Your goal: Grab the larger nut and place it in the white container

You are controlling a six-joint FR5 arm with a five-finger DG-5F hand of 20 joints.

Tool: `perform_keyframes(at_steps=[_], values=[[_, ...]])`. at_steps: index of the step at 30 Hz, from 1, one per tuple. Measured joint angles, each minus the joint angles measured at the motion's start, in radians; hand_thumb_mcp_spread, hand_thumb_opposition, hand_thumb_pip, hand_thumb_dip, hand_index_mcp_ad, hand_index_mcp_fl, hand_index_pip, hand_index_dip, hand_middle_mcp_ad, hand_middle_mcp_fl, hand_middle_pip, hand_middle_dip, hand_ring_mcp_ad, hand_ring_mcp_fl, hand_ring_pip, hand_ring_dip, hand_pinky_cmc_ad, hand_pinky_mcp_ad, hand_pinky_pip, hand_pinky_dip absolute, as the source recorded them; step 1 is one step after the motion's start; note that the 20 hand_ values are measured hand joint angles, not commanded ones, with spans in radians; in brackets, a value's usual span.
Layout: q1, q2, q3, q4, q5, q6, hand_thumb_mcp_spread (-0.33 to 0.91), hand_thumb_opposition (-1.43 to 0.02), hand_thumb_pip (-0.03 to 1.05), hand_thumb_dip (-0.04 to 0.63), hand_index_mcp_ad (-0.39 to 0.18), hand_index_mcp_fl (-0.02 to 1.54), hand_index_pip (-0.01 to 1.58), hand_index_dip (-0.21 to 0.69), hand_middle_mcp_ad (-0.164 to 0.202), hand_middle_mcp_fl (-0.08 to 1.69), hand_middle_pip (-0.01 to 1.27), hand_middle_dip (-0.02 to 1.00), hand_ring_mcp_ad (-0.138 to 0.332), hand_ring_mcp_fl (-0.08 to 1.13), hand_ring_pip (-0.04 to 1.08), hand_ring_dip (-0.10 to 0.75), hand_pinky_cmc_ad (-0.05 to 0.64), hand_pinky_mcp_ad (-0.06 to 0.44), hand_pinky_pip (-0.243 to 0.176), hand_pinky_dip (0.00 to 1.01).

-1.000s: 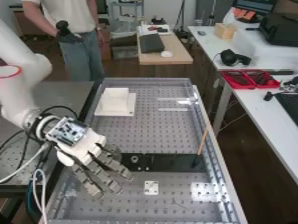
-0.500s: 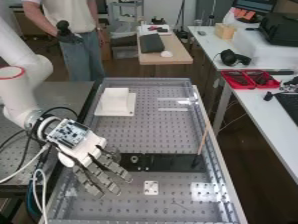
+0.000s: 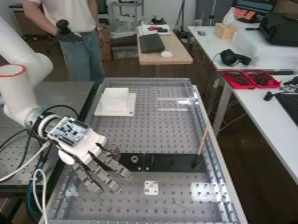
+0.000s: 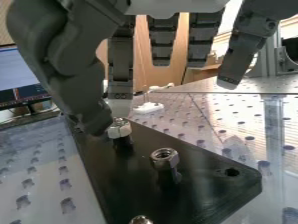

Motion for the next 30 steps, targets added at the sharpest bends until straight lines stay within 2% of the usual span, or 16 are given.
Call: perform_keyframes(at_steps=[9,30], values=[[0.022,0.01,-0.008,0.007,0.041,0.005,0.27,-0.85,0.85,0.204,-0.154,0.01,1.56,0.187,0.072,0.0,0.13,0.17,0.162,0.0,0.23,0.058,0.344,0.314,-0.106,0.76],[0.126,-0.004,-0.011,0.006,0.283,0.095,0.24,-0.84,0.86,0.204,-0.122,0.01,1.56,0.218,0.068,0.0,0.12,0.17,0.159,0.0,0.24,0.047,0.346,0.314,-0.106,0.81]])
